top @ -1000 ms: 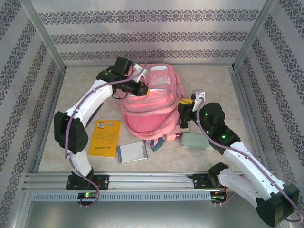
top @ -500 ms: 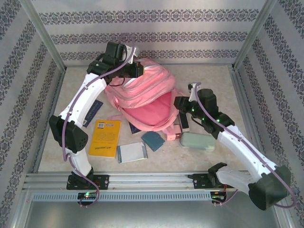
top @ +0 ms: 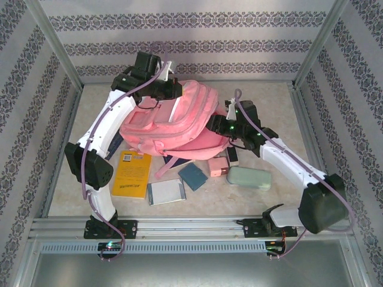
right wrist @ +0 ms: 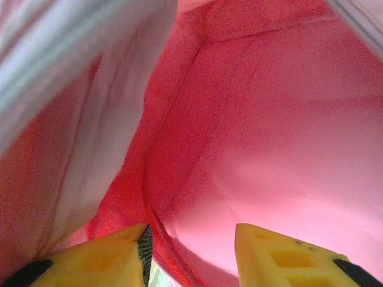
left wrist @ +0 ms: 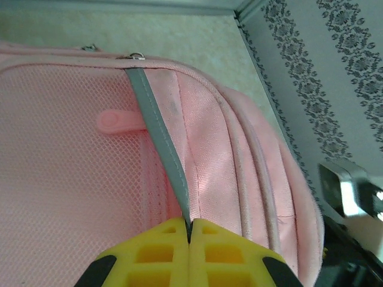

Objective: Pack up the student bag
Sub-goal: Open the student bag at the top-center of the table.

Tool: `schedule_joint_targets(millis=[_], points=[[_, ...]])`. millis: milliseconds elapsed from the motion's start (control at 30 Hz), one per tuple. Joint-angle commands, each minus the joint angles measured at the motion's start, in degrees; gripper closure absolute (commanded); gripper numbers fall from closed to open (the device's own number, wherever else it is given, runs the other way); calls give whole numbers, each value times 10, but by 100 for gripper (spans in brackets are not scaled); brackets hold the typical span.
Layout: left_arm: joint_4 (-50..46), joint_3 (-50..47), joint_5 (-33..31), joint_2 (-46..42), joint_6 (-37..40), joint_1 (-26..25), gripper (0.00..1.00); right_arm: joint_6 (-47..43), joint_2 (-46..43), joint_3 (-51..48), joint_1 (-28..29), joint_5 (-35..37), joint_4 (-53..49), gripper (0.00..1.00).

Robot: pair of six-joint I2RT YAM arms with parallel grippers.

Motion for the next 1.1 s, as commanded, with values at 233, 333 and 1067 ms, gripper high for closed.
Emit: schedule_joint_targets(millis=[233,333,1067], points=[[234,-143,182,14,-191,26,98,204,87,-32,-18,-130,312,57],[262,-159,207,28,-214,31,92,205,88,-43,-18,-141,330,57],[329,-190,291,61,-257,45,100,175,89,-74,-18,-150,322,60]])
